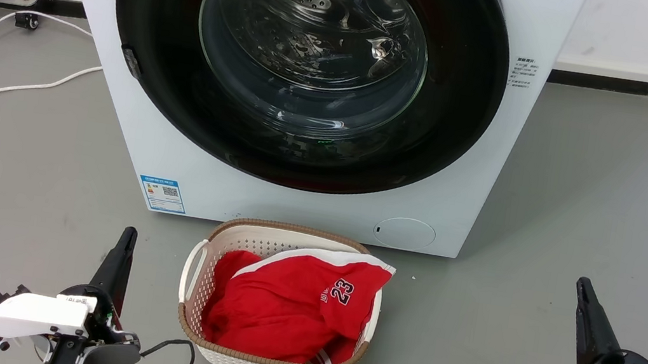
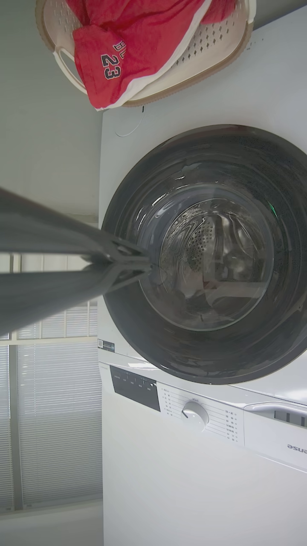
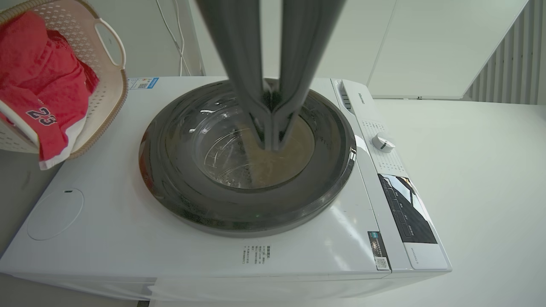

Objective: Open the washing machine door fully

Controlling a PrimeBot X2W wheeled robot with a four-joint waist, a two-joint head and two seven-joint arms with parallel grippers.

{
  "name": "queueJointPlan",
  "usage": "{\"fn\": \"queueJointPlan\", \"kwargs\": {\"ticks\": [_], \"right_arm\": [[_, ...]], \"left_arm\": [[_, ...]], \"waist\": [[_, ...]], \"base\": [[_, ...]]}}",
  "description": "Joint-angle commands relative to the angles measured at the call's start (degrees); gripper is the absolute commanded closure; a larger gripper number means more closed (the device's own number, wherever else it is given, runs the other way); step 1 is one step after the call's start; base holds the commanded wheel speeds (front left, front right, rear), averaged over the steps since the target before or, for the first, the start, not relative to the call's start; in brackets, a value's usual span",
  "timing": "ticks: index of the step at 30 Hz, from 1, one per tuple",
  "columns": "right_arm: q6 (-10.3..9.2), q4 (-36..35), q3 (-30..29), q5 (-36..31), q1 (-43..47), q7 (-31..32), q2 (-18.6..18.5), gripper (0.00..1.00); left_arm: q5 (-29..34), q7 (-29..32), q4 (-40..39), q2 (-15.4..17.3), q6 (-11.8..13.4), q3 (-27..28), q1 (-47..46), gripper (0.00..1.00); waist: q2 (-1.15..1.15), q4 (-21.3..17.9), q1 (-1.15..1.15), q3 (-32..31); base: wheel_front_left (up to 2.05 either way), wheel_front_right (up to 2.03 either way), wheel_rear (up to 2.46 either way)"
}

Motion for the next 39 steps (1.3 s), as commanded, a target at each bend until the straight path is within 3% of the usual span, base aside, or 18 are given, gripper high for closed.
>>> {"fn": "queueJointPlan", "kwargs": {"ticks": [1,32,33,39], "right_arm": [[0.26,0.06,-0.03,0.21,-0.60,0.00,-0.31,1.00],[0.26,0.06,-0.03,0.22,-0.61,0.00,-0.31,1.00],[0.00,0.00,0.00,0.01,0.00,0.00,0.00,0.00],[-0.03,0.57,0.29,-0.41,1.27,-0.48,0.15,0.00]], "left_arm": [[-0.01,0.15,0.02,0.18,-0.26,0.14,-0.45,1.00],[0.00,0.15,0.02,0.18,-0.26,0.14,-0.45,1.00],[0.00,0.00,0.00,0.00,0.00,0.00,0.00,0.00],[0.18,-0.56,1.09,-0.24,0.07,-0.90,0.94,0.00]], "waist": [[0.00,0.00,0.00,0.00],[0.00,0.00,0.00,0.00],[0.00,0.00,0.00,0.00],[0.00,0.00,0.00,-0.03]], "base": [[0.00,0.00,0.00],[0.00,0.00,0.00],[0.00,0.00,0.00],[0.00,0.00,0.00]]}}
